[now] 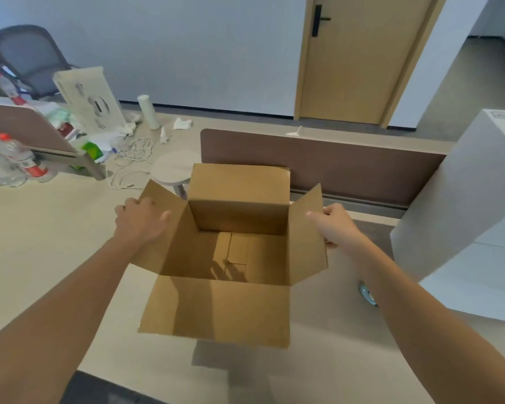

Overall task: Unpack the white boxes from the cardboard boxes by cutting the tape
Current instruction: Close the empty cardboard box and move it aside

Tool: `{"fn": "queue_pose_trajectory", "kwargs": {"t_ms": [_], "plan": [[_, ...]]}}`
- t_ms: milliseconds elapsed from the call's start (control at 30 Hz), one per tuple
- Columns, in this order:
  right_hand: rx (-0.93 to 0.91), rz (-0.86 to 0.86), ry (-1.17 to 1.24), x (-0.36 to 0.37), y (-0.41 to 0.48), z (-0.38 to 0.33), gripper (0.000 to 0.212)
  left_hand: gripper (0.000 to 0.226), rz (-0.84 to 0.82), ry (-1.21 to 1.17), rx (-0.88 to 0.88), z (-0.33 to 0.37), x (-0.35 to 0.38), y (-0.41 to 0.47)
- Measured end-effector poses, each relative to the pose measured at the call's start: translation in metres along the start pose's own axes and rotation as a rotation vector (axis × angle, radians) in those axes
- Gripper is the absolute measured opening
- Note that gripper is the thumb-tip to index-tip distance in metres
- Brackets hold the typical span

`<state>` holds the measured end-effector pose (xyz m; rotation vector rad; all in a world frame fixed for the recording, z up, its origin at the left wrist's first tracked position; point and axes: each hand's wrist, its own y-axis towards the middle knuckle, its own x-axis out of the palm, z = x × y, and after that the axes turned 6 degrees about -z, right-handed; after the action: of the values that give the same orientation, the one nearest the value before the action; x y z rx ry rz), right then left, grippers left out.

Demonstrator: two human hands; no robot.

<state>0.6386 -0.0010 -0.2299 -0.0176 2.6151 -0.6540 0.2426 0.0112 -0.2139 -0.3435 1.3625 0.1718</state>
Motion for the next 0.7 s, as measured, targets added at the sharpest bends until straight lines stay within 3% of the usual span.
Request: {"fn": "queue_pose_trajectory", "kwargs": {"t_ms": [100, 167, 333, 400, 467, 533, 700], "plan": [[-0.035, 0.006, -0.096, 0.034, -0.007, -0.025, 0.034, 0.068, -0.082, 0.006, -0.106, -0.022, 0.002, 0.029], [-0.058, -0.005, -0.177, 0.061, -0.011, -0.037, 0.041, 0.067, -0.140, -0.103, -0.116, -0.035, 0.004, 0.046], [-0.077, -0.038, -0.398, 0.107, -0.014, -0.030, 0.050, 0.056, -0.226, -0.689, -0.012, -0.059, -0.005, 0.068], [-0.088, -0.061, -0.551, 0.114, -0.015, -0.022, 0.046, 0.047, -0.371, -0.989, 0.072, -0.058, -0.013, 0.066], [-0.073, -0.078, -0.686, 0.118, -0.015, -0.014, 0.046, 0.038, -0.540, -1.079, 0.184, -0.051, -0.016, 0.058], [-0.084, -0.052, -0.779, 0.118, -0.016, -0.004, 0.049, 0.027, -0.639, -0.974, 0.338, -0.041, -0.008, 0.052], [-0.047, -0.056, -0.974, 0.109, -0.028, 0.021, 0.046, 0.048, -0.632, -0.176, 0.718, -0.038, 0.038, 0.044]]}}
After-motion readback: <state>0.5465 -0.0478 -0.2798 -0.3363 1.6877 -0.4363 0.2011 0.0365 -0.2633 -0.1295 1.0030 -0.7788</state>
